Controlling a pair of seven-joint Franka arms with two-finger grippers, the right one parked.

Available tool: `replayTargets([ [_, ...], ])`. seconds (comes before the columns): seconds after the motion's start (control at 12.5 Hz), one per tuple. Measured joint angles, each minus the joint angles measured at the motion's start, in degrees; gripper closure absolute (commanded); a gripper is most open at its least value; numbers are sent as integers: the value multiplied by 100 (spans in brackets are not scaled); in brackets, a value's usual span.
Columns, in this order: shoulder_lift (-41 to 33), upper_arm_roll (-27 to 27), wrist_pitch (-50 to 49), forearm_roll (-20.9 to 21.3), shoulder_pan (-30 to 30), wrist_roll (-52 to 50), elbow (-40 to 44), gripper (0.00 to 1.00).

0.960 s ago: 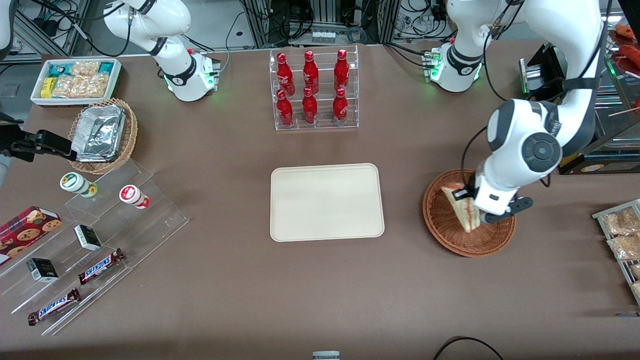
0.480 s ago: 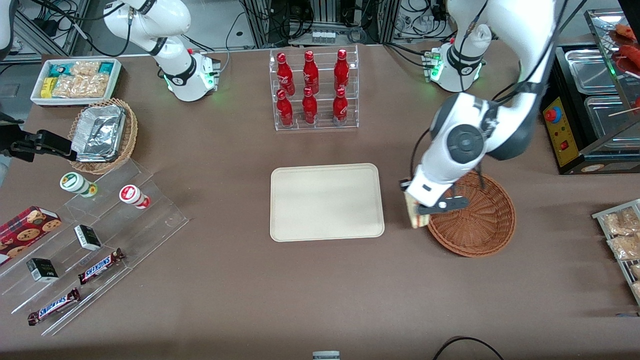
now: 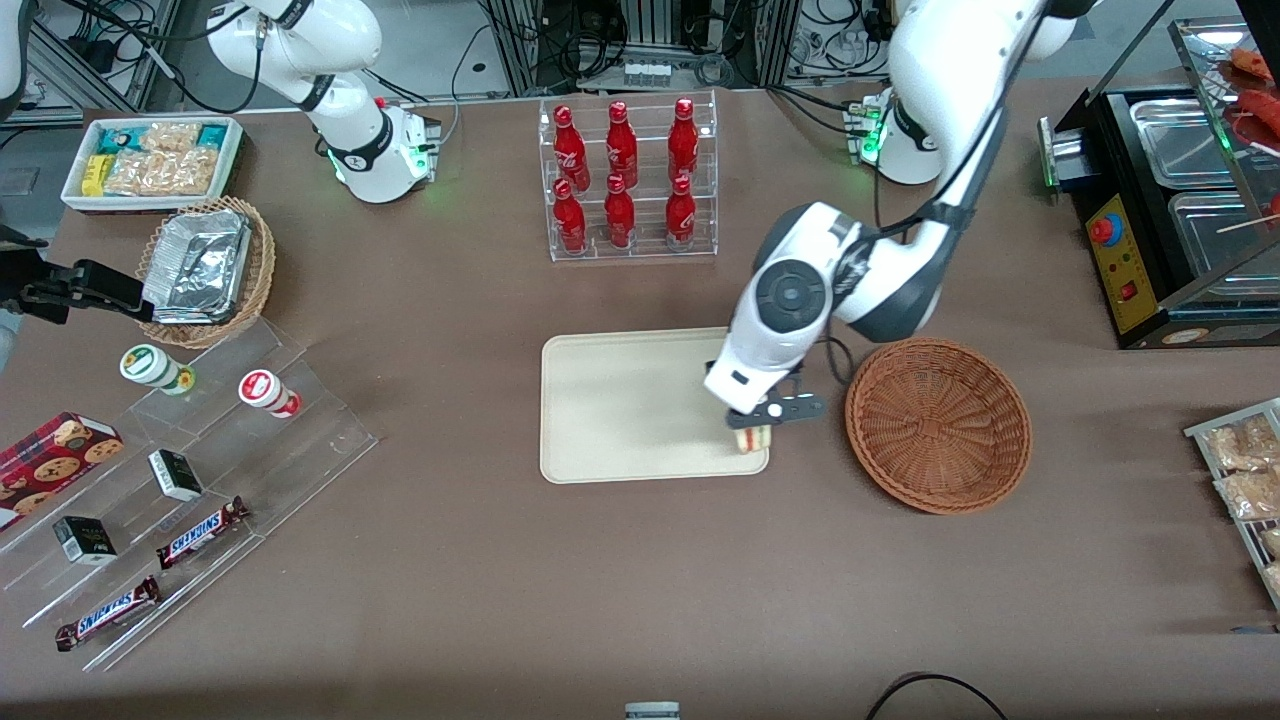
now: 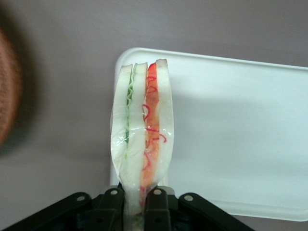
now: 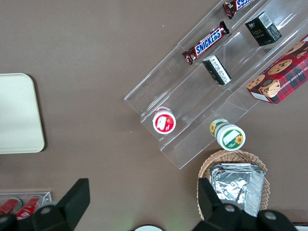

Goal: Place sandwich from basket to tray
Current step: 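Lift the sandwich and carry it toward the cream tray, then lower the sandwich onto the tray and open the left gripper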

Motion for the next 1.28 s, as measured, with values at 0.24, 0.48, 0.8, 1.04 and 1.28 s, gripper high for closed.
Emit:
replayTargets([
  [0.24, 569, 4, 6, 15, -417, -496, 583, 100],
  [0.48, 1016, 11, 22, 109, -702, -861, 1077, 100],
  [0.8, 1313, 16, 265, 119, -854, -1059, 1235, 100],
  [1.04, 1483, 27, 303, 219, -923, -1308, 1305, 100],
  [1.28, 1604, 31, 305, 404, -932, -1526, 1383, 13],
])
